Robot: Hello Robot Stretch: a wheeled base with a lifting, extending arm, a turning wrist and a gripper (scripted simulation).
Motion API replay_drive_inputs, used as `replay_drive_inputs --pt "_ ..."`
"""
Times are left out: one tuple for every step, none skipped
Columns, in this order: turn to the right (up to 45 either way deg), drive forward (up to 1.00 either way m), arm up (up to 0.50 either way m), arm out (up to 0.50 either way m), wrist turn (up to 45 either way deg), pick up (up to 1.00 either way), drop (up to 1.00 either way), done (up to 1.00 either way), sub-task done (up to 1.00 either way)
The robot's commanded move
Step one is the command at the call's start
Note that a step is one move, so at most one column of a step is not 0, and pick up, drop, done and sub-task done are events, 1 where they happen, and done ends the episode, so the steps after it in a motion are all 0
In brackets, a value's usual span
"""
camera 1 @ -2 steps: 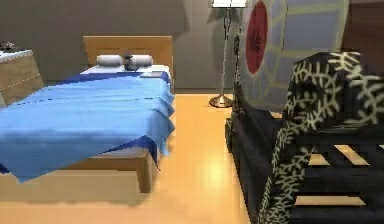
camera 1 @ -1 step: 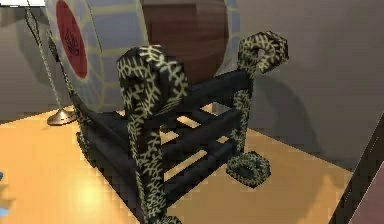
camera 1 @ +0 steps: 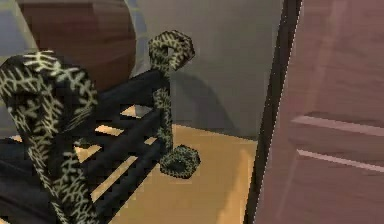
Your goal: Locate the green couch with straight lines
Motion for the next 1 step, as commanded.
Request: replay_drive_inputs --pt "0.0 0.95 0.0 0.0 0.0 0.0 0.0 0.0 0.0"
